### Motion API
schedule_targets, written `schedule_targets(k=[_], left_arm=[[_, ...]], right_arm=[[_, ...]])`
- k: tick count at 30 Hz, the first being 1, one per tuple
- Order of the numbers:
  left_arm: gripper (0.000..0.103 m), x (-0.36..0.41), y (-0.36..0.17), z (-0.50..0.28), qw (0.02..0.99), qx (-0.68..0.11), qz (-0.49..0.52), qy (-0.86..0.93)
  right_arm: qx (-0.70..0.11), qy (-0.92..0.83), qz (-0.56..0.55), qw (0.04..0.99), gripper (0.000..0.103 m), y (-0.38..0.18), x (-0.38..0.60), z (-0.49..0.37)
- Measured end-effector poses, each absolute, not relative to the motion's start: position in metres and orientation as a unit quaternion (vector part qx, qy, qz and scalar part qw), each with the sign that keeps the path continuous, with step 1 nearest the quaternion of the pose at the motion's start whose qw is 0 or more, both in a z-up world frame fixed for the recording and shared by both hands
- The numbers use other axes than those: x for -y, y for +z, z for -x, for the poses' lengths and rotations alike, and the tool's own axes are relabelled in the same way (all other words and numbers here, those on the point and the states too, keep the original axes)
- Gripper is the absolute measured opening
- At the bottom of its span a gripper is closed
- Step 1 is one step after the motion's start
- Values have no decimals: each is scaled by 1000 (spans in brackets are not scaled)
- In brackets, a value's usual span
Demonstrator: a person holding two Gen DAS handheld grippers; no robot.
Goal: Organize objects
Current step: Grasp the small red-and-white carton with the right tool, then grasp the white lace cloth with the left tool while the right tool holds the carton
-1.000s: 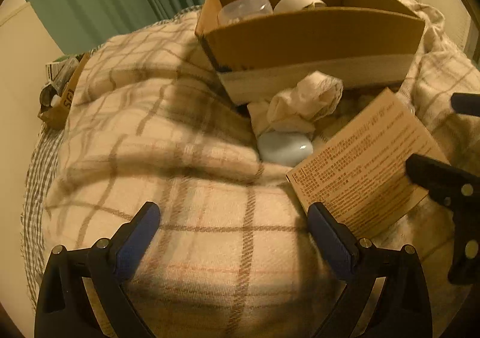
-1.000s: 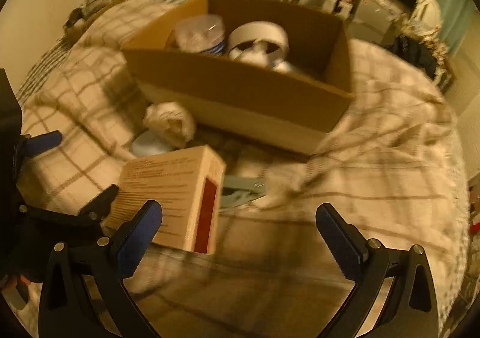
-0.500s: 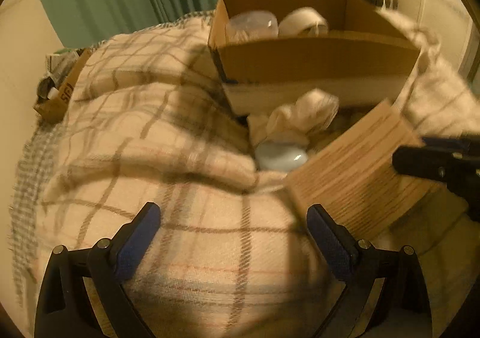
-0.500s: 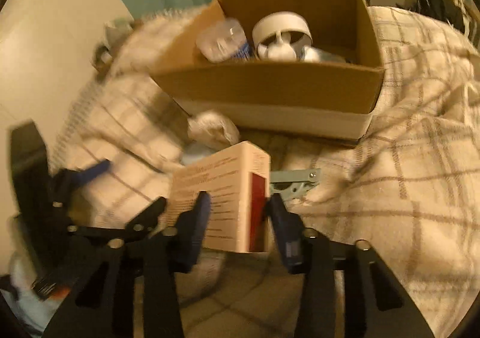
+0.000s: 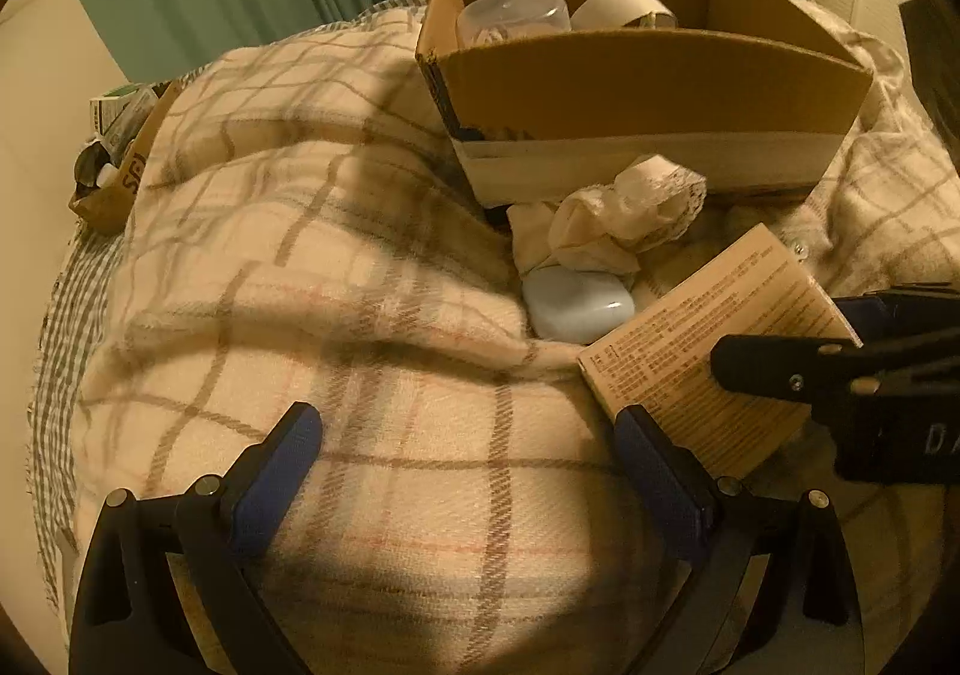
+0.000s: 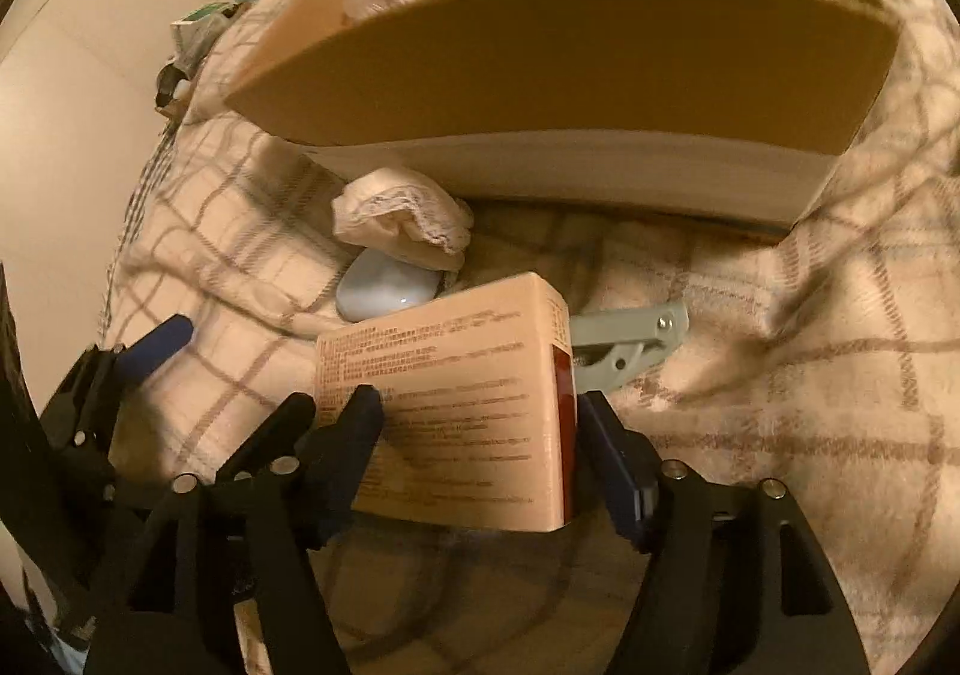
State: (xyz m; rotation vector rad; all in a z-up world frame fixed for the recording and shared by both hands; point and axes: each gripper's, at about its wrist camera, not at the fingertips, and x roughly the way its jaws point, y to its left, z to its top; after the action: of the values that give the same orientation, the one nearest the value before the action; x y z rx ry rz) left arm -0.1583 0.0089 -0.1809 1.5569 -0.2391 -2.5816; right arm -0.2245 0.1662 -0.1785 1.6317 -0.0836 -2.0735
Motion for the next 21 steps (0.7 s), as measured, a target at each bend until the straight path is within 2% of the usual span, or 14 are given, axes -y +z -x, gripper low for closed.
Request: schedule_targets(k=[4, 7, 10, 12, 14, 18, 21], left_arm=[[98, -19, -195, 161, 89, 137, -522, -837], [98, -14, -193, 160, 85, 126, -523, -838], [98, -13, -192, 160, 85, 125, -523, -839], [97, -14, -191, 160, 84, 124, -522, -840], [97, -13, -186, 160, 79, 114, -518, -844], [96, -7, -166, 159, 57, 67, -503, -860], [93, -5, -147, 162, 49, 33, -484, -873]], right_arm=[[43, -752, -606, 256, 72, -182, -168, 227], [29, -756, -598, 264, 72, -177, -164, 220], [37, -780, -569, 258, 56, -160, -173, 211], [62, -796, -540, 266, 39, -142, -187, 206], [93, -800, -518, 287, 33, -126, -198, 201], [83, -835, -468, 278, 31, -91, -204, 190], [5, -886, -410, 215, 31, -53, -214, 180]])
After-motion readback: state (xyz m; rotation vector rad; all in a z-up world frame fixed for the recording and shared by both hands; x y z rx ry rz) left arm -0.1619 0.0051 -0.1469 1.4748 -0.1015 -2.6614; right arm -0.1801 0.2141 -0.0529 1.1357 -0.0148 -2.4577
